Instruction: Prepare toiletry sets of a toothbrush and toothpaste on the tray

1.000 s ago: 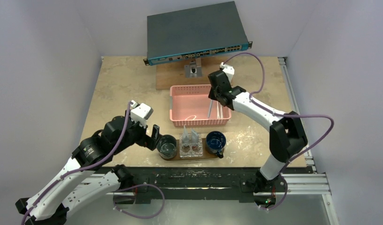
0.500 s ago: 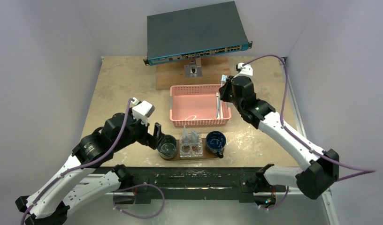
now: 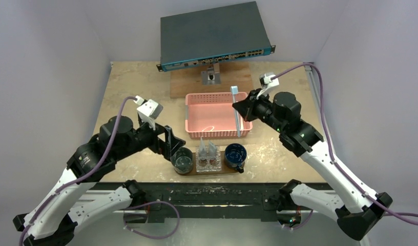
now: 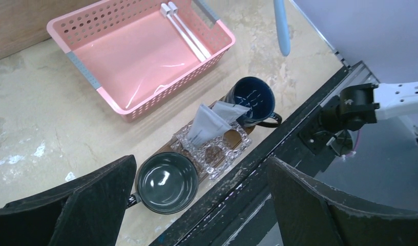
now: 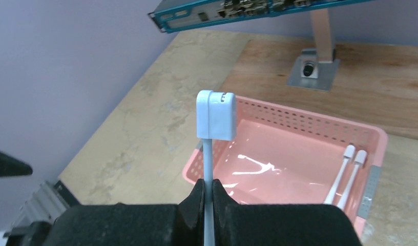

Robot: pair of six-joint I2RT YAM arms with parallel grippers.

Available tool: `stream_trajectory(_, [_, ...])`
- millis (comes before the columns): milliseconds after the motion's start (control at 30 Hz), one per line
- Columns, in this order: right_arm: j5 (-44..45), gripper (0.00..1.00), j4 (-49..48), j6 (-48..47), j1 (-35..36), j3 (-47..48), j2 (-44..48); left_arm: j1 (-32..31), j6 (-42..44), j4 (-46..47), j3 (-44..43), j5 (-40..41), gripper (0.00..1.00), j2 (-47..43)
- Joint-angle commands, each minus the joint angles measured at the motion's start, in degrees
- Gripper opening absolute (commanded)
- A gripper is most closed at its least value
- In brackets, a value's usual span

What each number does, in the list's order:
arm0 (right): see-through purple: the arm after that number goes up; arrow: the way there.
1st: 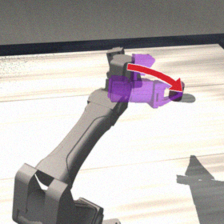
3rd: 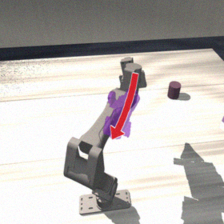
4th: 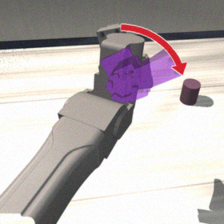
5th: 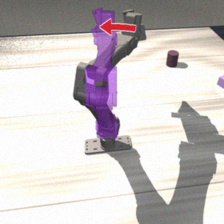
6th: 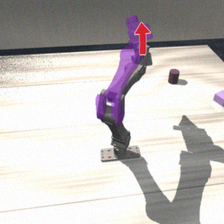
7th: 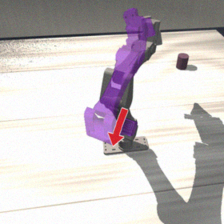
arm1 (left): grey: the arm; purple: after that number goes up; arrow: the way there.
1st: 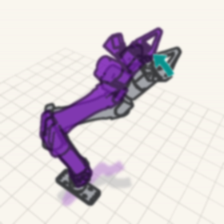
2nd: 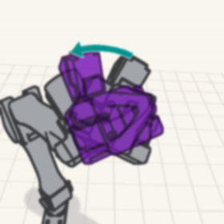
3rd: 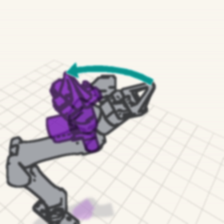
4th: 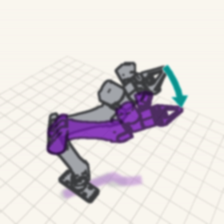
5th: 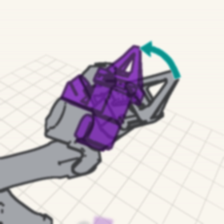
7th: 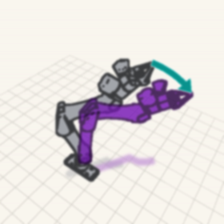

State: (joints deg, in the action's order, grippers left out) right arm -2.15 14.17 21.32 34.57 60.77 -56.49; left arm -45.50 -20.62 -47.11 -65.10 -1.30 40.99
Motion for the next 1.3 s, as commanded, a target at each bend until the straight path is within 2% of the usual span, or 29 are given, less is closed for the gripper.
stream_trajectory(0, [-7.71, 0.0, 3.01, -2.53, 2.73, 1.2, 2.33, 0.24, -3.41, 0.17, -5.44, -2.72, 1.0, 0.91])
stream_trajectory(233, [-5.83, 0.0, 7.67, -2.53, 12.51, 4.36, 2.97, 0.28, -7.26, -5.11, -13.79, -4.16, 1.0, 4.08])
stream_trajectory(433, [-7.21, 0.0, 6.78, -2.53, 17.34, 4.23, 3.85, 0.31, -10.36, -8.8, -19.15, -10.14, 0.96, 7.85])
stream_trajectory(633, [-4.3, 0.0, 7.57, -2.53, 24.73, 5.93, 2.26, 0.51, -11.62, -11.31, -22.3, -16.73, 0.95, 12.09])
stream_trajectory(667, [-3.08, 0.0, 7.7, -20.73, 26.22, 6.53, 1.55, 0.84, -11.52, -11.84, -22.87, -17.5, 0.95, 12.62])
stream_trajectory(700, [-1.93, 0.0, 7.7, -23.71, 27.55, 6.72, 1.15, 1.14, -11.21, -12.22, -23.27, -18.56, 0.95, 13.22])
stream_trajectory(867, [1.62, 0.0, 5.63, -28.55, 33.27, 6.55, 0.14, 4.91, -9.98, -14.36, -23.48, -25.2, 0.92, 15.44])
stream_trajectory(1033, [3.27, 0.0, 5.42, -30.27, 35.73, 7.45, -2.13, 10.18, -10.31, -13.26, -21.29, -32.63, 0.89, 15.35])
stream_trajectory(1267, [2.36, 0.0, 3.57, -29.17, 37.12, 9.16, -4.78, 11.31, -9.35, -13.02, -18.72, -34.41, 0.85, 14.16])
